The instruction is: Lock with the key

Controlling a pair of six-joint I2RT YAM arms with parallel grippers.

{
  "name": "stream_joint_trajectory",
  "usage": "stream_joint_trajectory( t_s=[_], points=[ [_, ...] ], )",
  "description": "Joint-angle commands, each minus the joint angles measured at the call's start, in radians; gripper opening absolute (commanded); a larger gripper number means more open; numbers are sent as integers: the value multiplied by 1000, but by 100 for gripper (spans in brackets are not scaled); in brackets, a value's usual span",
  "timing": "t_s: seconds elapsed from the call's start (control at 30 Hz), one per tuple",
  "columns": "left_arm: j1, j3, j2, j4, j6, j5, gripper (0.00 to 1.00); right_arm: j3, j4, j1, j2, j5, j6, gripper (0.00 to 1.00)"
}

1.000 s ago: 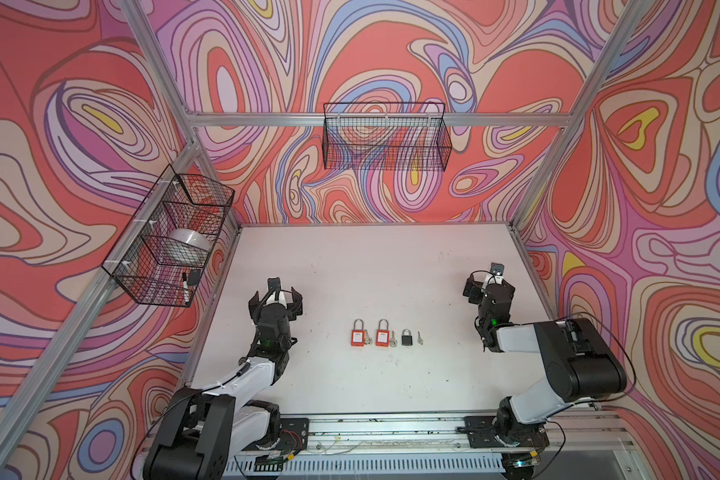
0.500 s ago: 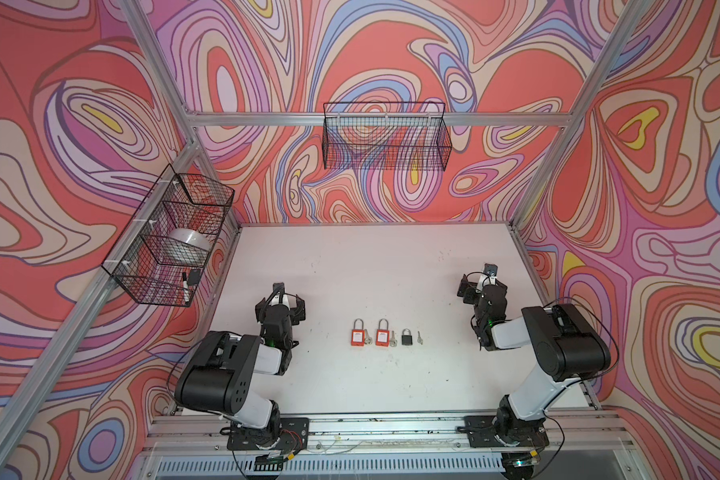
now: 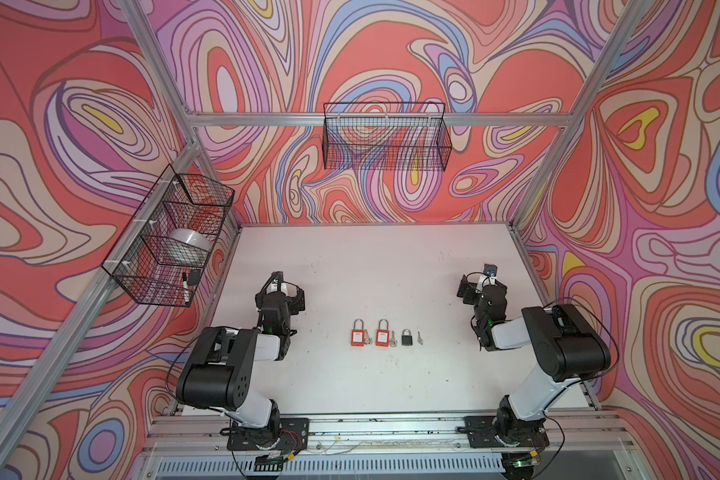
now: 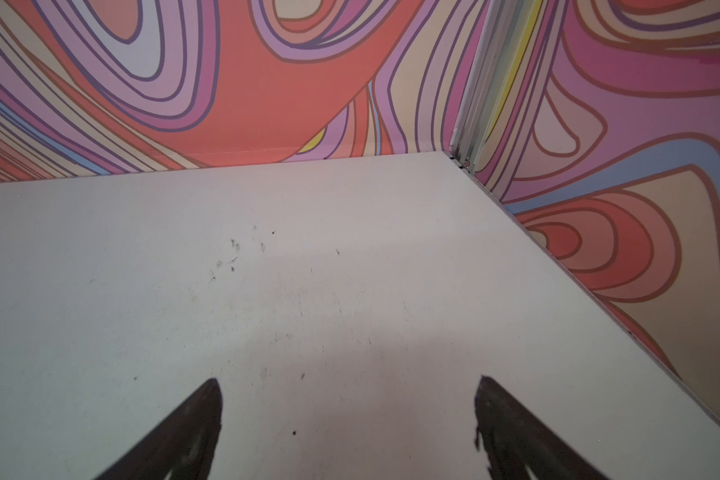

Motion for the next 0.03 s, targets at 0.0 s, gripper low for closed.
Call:
stream_joint_trajectory(
  t_s=[0.0],
  points=[
    [2,-3,-5,3,-9,9,100,6,-7,-6,-3,-8,8,98]
  ],
)
